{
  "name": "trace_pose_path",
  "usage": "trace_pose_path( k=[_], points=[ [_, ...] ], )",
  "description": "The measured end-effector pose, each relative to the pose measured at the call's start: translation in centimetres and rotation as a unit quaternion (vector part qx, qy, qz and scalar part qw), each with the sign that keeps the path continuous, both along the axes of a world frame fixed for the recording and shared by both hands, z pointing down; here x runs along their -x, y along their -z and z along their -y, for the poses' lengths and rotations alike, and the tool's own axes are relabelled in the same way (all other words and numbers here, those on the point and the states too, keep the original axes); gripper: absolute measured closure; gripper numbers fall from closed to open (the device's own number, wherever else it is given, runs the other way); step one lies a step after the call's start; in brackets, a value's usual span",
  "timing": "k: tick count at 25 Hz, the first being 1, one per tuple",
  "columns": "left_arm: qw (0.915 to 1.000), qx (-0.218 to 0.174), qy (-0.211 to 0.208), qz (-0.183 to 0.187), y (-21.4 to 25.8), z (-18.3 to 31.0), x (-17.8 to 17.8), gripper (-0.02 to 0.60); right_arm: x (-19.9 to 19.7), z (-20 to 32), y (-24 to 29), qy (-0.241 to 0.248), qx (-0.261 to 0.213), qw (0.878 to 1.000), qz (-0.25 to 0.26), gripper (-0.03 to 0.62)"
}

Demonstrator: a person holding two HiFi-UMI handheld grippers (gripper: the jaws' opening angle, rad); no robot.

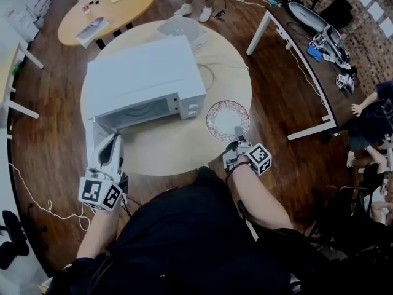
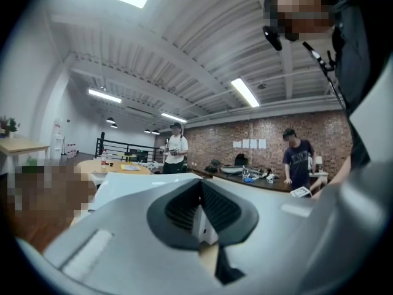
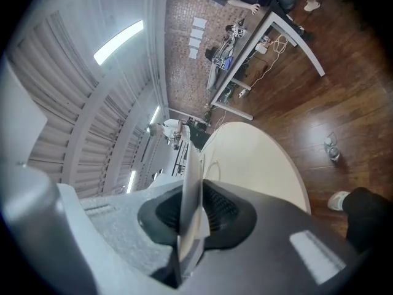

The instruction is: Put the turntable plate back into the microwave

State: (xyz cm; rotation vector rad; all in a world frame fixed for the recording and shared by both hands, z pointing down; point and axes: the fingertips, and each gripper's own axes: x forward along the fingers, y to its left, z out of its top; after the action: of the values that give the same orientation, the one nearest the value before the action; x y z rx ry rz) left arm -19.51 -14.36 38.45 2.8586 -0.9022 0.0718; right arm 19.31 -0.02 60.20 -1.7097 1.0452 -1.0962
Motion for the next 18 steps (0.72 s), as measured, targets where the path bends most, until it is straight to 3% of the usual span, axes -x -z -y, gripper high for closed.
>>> trace_pose_path(
  k=[9,18],
  points=[
    [0.9997,-0.024,-0.005,0.001,1.4,-1.2,1.0,0.575,2.4,0.4,-0.6,0.011,-0.004,1.0,0.008,0.559],
    [0.9996,-0.022,0.017,0.001,1.4,-1.8,3.7,0.575,4.5,1.5,-0.7,0.031,-0.008,0.999,0.008,0.559]
  ],
)
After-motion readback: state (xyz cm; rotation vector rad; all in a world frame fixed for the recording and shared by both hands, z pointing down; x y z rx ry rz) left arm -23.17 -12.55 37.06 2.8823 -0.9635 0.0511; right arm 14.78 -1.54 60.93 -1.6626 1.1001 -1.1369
